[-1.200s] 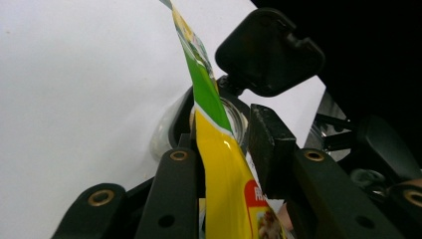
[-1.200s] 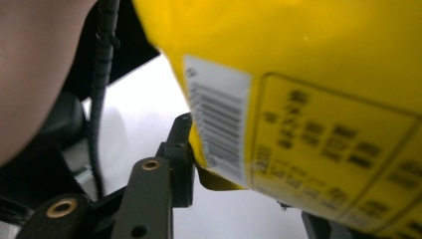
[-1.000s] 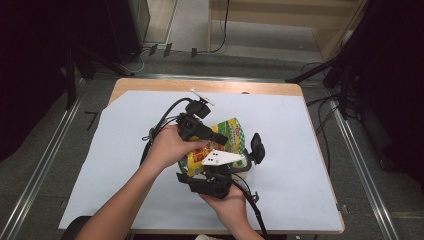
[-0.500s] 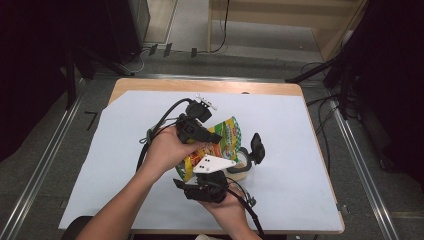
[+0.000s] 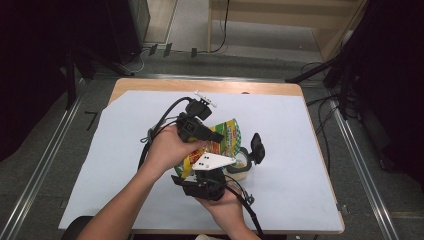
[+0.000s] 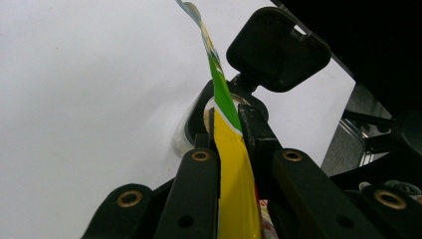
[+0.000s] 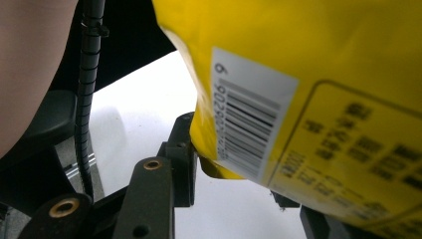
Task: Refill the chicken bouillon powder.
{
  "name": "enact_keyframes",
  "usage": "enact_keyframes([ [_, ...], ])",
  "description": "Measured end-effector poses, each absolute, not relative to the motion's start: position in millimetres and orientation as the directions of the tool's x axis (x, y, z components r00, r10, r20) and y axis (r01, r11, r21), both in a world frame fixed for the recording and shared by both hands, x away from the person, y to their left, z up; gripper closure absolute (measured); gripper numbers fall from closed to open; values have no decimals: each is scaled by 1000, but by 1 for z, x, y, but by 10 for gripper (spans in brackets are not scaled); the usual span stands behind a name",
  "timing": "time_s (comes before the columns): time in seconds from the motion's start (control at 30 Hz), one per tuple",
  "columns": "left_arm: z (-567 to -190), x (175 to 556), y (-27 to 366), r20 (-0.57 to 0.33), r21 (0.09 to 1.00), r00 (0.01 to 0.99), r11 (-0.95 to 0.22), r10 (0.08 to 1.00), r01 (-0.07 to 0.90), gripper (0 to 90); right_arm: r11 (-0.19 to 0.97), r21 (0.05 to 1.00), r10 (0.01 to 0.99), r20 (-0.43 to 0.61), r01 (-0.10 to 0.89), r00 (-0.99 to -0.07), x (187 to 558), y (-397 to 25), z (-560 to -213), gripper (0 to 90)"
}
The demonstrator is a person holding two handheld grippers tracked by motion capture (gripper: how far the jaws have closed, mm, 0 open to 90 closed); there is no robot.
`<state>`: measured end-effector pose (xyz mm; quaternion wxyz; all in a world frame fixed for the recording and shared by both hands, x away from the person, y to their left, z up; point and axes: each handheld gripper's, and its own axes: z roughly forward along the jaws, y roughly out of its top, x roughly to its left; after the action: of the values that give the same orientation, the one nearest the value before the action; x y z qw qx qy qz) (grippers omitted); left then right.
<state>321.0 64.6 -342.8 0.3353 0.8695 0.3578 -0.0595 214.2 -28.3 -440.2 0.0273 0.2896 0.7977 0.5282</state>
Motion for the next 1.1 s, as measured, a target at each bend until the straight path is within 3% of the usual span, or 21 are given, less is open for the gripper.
enact_keyframes([
  [0.4, -342, 323, 64, -354, 554, 739, -509, 572, 659, 770, 245, 859, 486, 292, 449, -824, 219, -31, -440, 624],
  [1.1, -344, 327, 67, -358, 547, 729, -502, 583, 670, 814, 275, 865, 494, 247, 419, -834, 219, -30, -440, 615],
])
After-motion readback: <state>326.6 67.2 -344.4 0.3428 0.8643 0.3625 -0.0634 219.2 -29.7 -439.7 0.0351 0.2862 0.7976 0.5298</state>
